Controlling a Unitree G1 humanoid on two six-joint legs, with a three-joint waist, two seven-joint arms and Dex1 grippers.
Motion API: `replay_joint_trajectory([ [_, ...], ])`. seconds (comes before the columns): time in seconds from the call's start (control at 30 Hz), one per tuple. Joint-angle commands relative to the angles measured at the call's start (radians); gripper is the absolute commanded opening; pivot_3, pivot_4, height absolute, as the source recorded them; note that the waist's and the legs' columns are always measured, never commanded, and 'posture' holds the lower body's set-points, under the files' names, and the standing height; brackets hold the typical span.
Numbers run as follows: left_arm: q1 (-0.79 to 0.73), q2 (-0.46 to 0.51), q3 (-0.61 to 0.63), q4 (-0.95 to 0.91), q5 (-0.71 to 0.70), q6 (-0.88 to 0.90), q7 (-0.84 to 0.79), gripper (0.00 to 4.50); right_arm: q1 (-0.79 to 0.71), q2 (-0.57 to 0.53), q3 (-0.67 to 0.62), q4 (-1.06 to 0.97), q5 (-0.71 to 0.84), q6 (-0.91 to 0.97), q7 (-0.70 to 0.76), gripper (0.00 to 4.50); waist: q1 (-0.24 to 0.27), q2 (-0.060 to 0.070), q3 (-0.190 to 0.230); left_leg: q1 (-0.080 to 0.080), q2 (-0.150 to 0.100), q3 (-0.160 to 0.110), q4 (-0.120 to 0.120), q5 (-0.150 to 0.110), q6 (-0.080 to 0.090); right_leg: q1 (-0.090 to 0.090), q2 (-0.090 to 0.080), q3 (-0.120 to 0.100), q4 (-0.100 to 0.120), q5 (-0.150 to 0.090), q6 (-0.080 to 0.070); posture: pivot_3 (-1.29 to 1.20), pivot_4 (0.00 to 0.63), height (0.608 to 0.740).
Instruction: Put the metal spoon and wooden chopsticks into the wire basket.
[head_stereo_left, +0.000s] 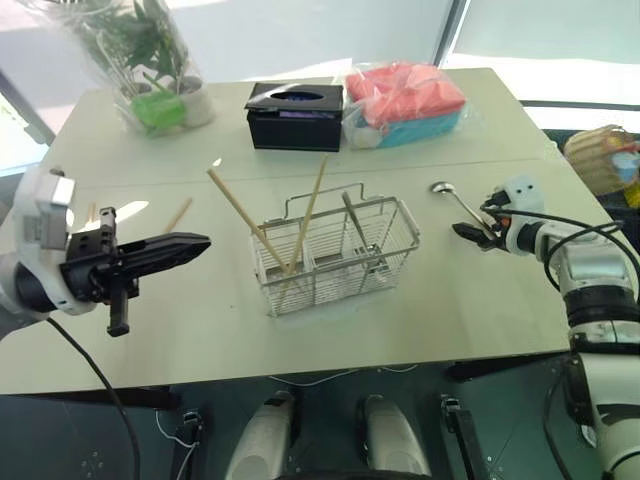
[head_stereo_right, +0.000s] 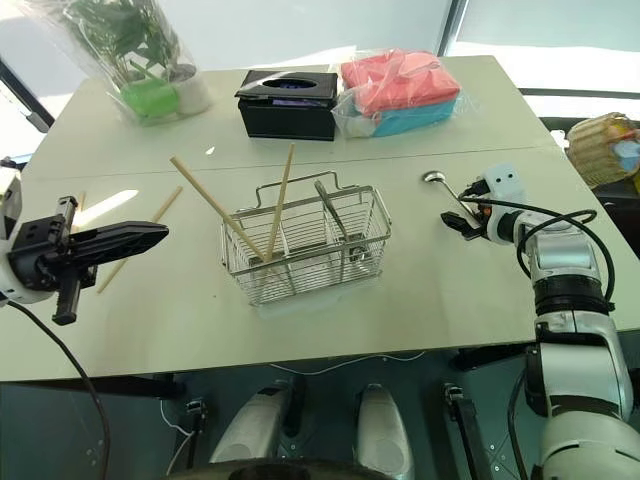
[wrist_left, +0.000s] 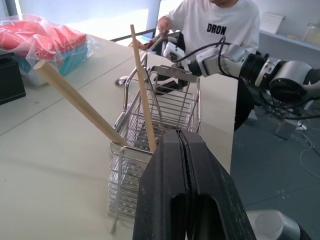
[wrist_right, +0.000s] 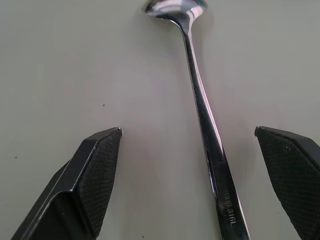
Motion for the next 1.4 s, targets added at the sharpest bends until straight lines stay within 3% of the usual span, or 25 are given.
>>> replay_joint_trajectory([
  [0.03, -0.001, -0.006, 0.026, -0.031, -0.017, -0.004, 0.012, 0.0, -0.083, -0.01, 0.02, 0.135, -0.04, -0.08, 0.035, 4.41, -0.001, 0.0, 0.0, 0.0, 0.0, 0.0, 0.0, 0.0, 0.0, 0.0, 0.0, 0.0, 0.0, 0.0, 0.0, 0.0, 0.15, 0.74],
  [0.27, 0.003, -0.023, 0.015, -0.042, -0.01, -0.007, 0.03, 0.0, -0.246, 0.024, 0.055, 0.39, -0.113, -0.207, 0.03, 4.41, -0.002, 0.0, 0.0, 0.0, 0.0, 0.0, 0.004, 0.0, 0.0, 0.001, 0.001, 0.0, 0.001, 0.001, -0.001, 0.0, 0.15, 0.74],
  [0.47, 0.014, -0.03, 0.023, -0.061, -0.016, -0.003, 0.045, 0.0, -0.293, 0.047, 0.06, 0.483, -0.152, -0.256, 0.024, 4.41, -0.003, 0.0, 0.0, 0.0, 0.001, 0.0, 0.004, 0.0, 0.0, 0.001, 0.004, 0.001, 0.001, 0.002, 0.0, 0.0, 0.15, 0.74],
  [0.57, 0.021, -0.021, 0.038, -0.064, -0.017, -0.001, 0.044, 0.0, -0.304, 0.054, 0.055, 0.502, -0.159, -0.263, 0.018, 3.58, -0.004, 0.0, 0.0, 0.001, 0.002, 0.0, 0.004, 0.0, 0.0, 0.001, 0.006, 0.002, 0.001, 0.002, -0.001, 0.0, 0.15, 0.74],
  [0.8, 0.016, -0.007, 0.045, -0.058, -0.014, -0.003, 0.043, 0.0, -0.308, 0.063, 0.052, 0.514, -0.166, -0.263, 0.02, 0.05, -0.001, 0.0, 0.0, 0.001, 0.004, 0.0, 0.005, 0.0, -0.001, 0.002, 0.008, 0.002, 0.001, 0.003, -0.002, 0.0, 0.15, 0.74],
  [1.03, 0.01, 0.014, 0.041, -0.043, -0.003, -0.002, 0.025, 0.0, -0.313, 0.065, 0.05, 0.517, -0.175, -0.259, 0.013, 0.05, -0.003, -0.001, 0.0, 0.001, 0.005, 0.001, 0.005, -0.001, -0.003, 0.001, 0.009, 0.002, 0.002, 0.003, -0.002, 0.0, 0.15, 0.74],
  [1.2, 0.006, 0.028, 0.03, -0.014, 0.022, -0.008, 0.009, 0.0, -0.334, 0.065, -0.01, 0.475, -0.132, -0.33, -0.077, 0.05, -0.003, 0.0, 0.0, 0.001, 0.005, 0.001, 0.005, -0.002, -0.003, 0.001, 0.009, 0.003, 0.002, 0.003, -0.002, 0.0, 0.15, 0.74],
  [1.4, -0.009, 0.014, 0.0, 0.017, 0.048, -0.013, 0.008, 0.0, -0.304, 0.121, -0.101, 0.198, -0.041, -0.41, -0.161, 0.05, -0.007, 0.001, 0.001, 0.001, 0.005, 0.002, 0.005, -0.001, -0.001, -0.001, 0.009, 0.004, 0.004, 0.003, -0.002, 0.0, 0.15, 0.74],
])
